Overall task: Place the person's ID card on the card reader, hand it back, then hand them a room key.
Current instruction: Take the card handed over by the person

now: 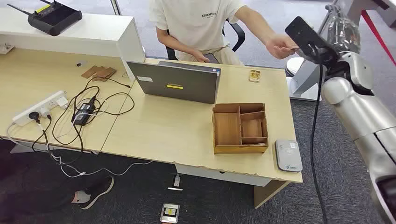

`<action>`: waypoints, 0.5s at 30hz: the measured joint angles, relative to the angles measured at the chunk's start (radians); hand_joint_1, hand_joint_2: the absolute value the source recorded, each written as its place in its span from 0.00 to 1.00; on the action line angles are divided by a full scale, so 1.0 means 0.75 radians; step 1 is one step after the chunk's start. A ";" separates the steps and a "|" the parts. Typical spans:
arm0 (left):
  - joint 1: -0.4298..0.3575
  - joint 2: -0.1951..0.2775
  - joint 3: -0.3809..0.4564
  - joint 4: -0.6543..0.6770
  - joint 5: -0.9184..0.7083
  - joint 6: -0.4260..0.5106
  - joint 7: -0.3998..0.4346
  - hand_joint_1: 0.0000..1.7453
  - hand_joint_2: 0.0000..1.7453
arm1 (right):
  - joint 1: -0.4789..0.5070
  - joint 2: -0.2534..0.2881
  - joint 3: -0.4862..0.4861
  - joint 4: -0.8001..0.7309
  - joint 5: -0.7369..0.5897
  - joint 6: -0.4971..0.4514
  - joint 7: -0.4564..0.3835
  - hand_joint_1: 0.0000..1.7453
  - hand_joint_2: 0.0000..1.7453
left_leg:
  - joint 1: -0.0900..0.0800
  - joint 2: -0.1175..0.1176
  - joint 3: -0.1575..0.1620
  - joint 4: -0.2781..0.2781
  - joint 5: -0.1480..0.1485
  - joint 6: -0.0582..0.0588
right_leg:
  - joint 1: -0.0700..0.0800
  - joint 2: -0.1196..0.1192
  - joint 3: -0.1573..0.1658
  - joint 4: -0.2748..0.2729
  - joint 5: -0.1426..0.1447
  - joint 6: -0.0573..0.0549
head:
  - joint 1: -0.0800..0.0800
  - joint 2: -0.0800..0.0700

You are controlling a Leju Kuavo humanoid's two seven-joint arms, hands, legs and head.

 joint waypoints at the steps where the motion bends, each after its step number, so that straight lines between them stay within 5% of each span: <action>1: 0.000 0.000 0.000 0.000 -0.001 -0.001 -0.001 0.00 0.00 | 0.000 0.007 0.007 0.006 0.016 0.001 -0.003 0.00 1.00 | 0.000 0.000 0.000 0.000 0.000 0.000 | 0.000 0.000 0.000 0.000 0.000 0.000 | 0.000 0.000; 15: 0.013 0.004 0.000 0.000 0.002 0.001 -0.004 0.00 0.00 | 0.005 0.138 0.160 0.128 0.202 0.012 -0.028 0.00 1.00 | 0.000 0.000 0.000 0.000 0.000 0.000 | 0.000 0.000 0.000 0.000 0.000 0.000 | 0.000 0.000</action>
